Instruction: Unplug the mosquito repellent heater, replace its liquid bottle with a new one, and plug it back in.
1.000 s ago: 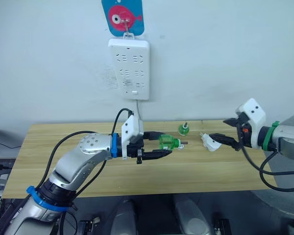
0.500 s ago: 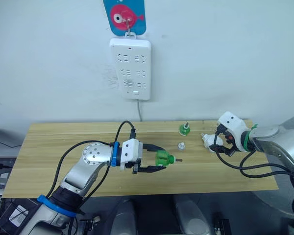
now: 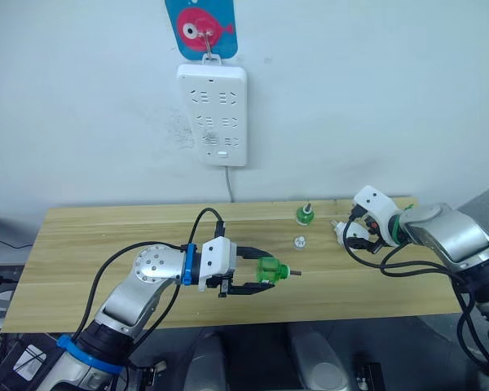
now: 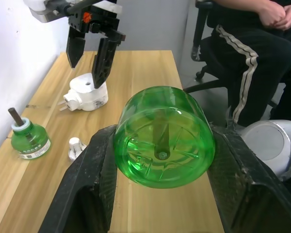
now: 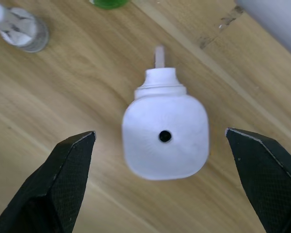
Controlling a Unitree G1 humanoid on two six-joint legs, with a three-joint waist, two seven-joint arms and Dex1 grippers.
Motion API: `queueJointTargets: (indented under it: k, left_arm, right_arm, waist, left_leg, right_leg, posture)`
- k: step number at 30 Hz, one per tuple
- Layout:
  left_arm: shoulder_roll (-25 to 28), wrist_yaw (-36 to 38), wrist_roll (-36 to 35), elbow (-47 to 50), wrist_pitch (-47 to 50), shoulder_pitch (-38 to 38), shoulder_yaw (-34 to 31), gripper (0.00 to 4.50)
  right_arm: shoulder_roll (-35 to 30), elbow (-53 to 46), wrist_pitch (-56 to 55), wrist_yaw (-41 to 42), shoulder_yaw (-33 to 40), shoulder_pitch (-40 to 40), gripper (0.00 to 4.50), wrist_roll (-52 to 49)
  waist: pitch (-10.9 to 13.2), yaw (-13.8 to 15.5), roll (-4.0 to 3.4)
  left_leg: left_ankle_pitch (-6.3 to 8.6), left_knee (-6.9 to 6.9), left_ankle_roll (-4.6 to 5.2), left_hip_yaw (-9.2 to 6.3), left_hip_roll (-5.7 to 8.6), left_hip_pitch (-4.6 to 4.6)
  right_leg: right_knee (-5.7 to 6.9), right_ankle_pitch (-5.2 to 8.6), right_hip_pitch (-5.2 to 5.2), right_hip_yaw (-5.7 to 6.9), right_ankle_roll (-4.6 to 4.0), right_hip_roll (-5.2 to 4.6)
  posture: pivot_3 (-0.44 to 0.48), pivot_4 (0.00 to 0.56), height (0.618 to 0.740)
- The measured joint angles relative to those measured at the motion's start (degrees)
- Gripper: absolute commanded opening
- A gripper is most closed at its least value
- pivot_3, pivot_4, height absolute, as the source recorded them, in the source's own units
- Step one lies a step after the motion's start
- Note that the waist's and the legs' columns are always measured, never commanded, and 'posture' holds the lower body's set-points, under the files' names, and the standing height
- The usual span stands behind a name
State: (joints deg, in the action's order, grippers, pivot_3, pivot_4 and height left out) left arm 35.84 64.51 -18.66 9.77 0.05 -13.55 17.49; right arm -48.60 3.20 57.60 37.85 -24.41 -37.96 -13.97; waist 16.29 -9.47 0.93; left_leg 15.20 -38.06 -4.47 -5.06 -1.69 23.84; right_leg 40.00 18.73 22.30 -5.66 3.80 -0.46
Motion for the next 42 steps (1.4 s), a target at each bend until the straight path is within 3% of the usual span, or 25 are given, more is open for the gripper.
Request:
queueJointTargets:
  k: [14, 39, 42]
  left_arm:
    - [0.13, 0.15, 0.38, 1.45, 1.6, 0.7, -0.06, 2.31]
    - [-0.13, 0.14, 0.84, 1.62, 2.12, 0.99, -0.05, 2.31]
    - [-0.13, 0.15, 0.85, 1.65, 2.12, 1.1, -0.05, 2.31]
  right_arm:
    - [3.72, 8.46, -3.7, 8.09, -1.87, -2.98, 4.5, 8.89]
    - [9.51, 20.89, -12.31, 12.19, -2.13, -3.77, 4.5, 18.77]
    - [9.81, 21.29, -12.57, 12.23, -1.72, -3.76, 3.86, 19.47]
  waist:
    - [0.0, 0.0, -0.01]
    - [0.0, -0.09, -0.01]
    - [0.0, -0.1, -0.01]
  left_leg:
    - [0.0, 0.0, 0.0, -0.03, 0.0, 0.0]
    - [0.0, -0.02, 0.0, -0.02, 0.0, -0.02]
    - [0.0, -0.02, 0.0, -0.02, 0.0, -0.03]
  right_leg:
    - [0.01, 0.0, 0.0, 0.03, 0.0, -0.01]
    - [0.05, -0.01, -0.01, 0.02, 0.0, -0.01]
    - [0.06, -0.01, -0.01, 0.02, -0.01, -0.01]
  posture:
    - [-0.212, 0.273, 0.74]
    - [-0.208, 0.274, 0.74]
    - [-0.212, 0.274, 0.74]
